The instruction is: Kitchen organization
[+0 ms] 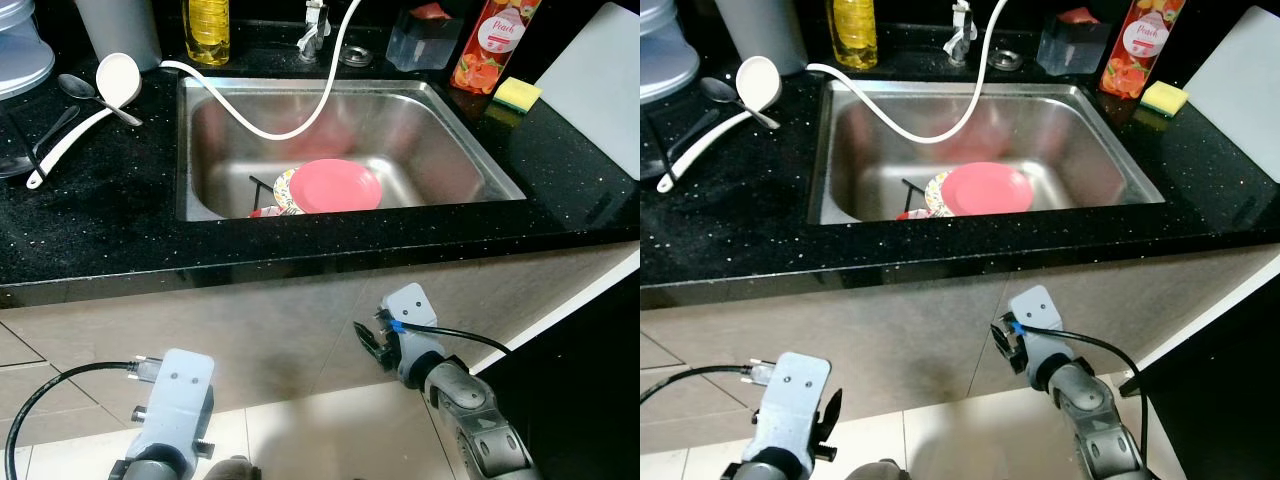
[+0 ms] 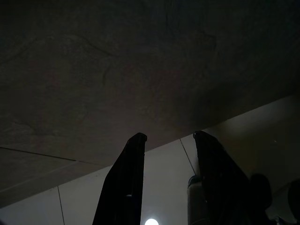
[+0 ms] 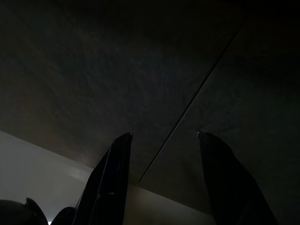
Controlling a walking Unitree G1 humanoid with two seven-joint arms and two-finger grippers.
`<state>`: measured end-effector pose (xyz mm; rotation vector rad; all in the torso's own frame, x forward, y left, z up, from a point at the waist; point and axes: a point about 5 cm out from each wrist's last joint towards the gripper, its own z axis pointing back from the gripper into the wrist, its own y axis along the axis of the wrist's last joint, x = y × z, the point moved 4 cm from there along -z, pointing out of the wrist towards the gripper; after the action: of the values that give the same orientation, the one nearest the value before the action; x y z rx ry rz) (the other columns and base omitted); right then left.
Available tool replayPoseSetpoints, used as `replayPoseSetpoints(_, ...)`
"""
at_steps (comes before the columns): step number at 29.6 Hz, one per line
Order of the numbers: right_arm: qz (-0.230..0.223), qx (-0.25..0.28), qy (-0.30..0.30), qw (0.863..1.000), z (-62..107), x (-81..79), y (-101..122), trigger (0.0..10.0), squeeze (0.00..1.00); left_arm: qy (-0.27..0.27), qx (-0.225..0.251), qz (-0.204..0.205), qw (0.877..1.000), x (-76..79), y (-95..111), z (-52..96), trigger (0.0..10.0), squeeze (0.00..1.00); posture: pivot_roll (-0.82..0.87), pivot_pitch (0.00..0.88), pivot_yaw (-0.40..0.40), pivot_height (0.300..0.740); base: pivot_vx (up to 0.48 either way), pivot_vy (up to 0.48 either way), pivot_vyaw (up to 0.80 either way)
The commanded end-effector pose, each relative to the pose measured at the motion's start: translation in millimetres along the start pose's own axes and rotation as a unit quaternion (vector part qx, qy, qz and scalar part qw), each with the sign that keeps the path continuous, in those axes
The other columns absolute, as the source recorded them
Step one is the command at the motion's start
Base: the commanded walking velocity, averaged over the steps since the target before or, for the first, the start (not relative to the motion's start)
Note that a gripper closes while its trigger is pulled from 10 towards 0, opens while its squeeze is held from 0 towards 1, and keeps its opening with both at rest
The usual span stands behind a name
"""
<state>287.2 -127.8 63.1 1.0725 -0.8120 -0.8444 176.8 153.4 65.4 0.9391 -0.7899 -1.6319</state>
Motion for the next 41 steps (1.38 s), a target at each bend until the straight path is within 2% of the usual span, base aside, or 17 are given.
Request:
replayPoseSetpoints(1,-0.002,-0.01,-0.001,1.0,1.7,1.9,-6.7,10.0,0.0,-0.002,-0.012,0.0,1.0,2.1,-6.9,-0.4,10.0,0.0,0.25,0.068,-0.106,0.74,0.0,0.0,0.0)
replayPoseSetpoints(41,-0.002,-0.01,0.001,1.0,-1.2,3.2,-5.4,10.0,0.0,0.001,-0.01,-0.002,1.0,1.4,-5.0,-2.3,10.0,0.0,0.23,0.069,-0.112,0.74,0.0,0.0,0.0)
